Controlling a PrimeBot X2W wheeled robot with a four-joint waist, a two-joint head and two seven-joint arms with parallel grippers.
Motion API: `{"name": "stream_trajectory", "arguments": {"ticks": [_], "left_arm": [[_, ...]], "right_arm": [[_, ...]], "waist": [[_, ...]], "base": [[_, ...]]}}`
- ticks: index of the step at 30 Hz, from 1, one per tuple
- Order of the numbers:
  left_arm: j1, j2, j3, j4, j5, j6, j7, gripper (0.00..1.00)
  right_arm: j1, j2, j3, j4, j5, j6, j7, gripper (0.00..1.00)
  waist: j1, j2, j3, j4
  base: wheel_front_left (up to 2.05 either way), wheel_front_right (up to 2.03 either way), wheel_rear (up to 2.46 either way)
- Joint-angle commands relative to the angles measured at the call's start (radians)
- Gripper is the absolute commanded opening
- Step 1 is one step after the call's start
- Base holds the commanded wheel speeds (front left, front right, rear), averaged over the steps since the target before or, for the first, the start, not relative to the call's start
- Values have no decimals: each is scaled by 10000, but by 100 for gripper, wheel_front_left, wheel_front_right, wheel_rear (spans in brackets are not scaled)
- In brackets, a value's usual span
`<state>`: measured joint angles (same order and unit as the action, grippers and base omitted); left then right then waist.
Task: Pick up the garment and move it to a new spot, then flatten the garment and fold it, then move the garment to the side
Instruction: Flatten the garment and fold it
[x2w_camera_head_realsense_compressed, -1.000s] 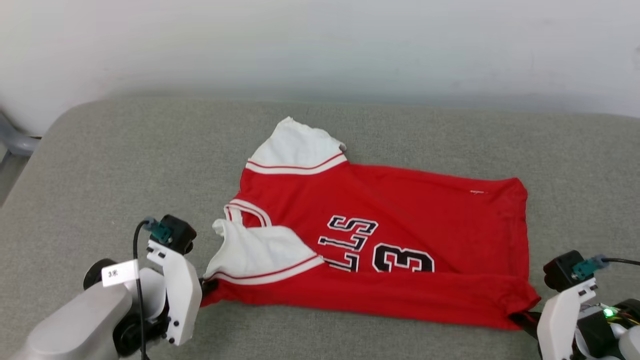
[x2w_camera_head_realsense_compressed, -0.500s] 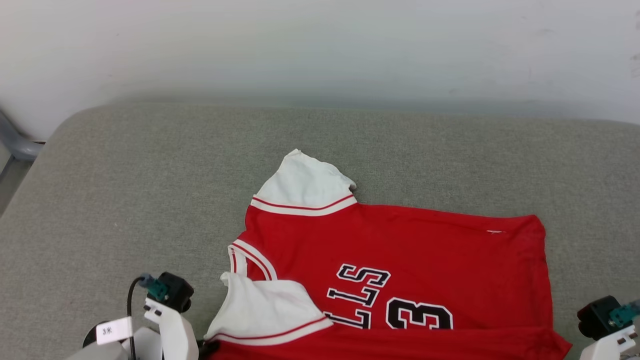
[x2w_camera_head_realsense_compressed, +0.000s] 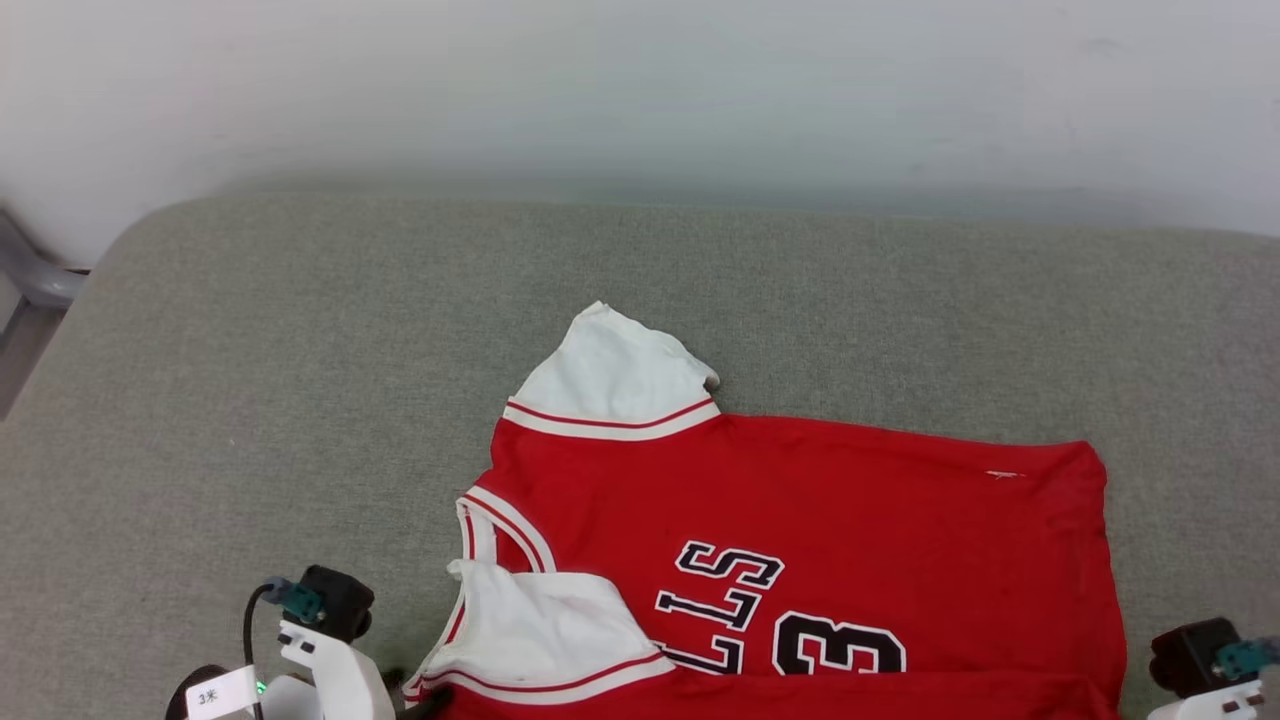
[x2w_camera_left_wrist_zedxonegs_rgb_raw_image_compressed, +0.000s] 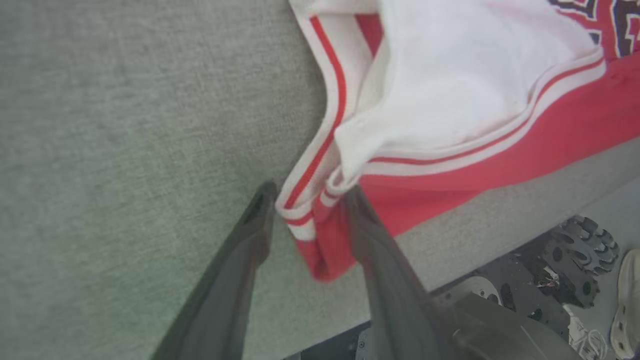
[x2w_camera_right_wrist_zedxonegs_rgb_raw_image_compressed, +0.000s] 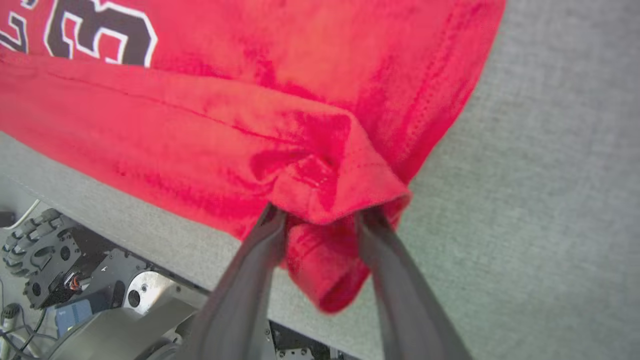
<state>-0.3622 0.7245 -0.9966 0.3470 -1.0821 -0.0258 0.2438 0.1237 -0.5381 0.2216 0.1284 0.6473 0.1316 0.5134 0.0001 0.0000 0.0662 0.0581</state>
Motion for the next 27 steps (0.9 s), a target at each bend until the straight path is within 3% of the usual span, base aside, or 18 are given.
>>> {"name": "stream_trajectory", "arguments": {"ticks": [1, 6, 11, 15, 22, 27], "left_arm": [[29, 137, 25, 86, 142, 103, -145, 100], [-287, 367, 409, -467, 424, 322, -910, 100], [-918, 553, 927, -811, 864, 707, -1696, 100], [-1744, 409, 1227, -759, 1016, 628, -1835, 100], [-3519, -42, 1265, -76, 1154, 186, -956, 100], [-5196, -364, 1255, 830, 896, -297, 615, 100]], "right_arm": [[0, 72, -141, -55, -104, -19, -281, 100], [428, 469, -918, -691, -573, -15, -1507, 100], [521, 1453, -1998, -1708, -1651, -14, -2824, 100], [452, 2150, -2338, -2419, -2420, -14, -3260, 100], [-56, 2757, -2270, -3160, -3037, -14, -3443, 100], [-549, 2974, -1986, -3479, -3288, -14, -3544, 100]], "waist": [[-1, 0, -148, 35], [-1, 0, -507, 100], [-1, 0, -568, -121], [-1, 0, -313, -451], [-1, 0, 590, -1114], [-1, 0, 1561, -1663]], "base": [[0, 0, 0], [0, 0, 0], [0, 0, 0], [0, 0, 0], [0, 0, 0], [0, 0, 0]]}}
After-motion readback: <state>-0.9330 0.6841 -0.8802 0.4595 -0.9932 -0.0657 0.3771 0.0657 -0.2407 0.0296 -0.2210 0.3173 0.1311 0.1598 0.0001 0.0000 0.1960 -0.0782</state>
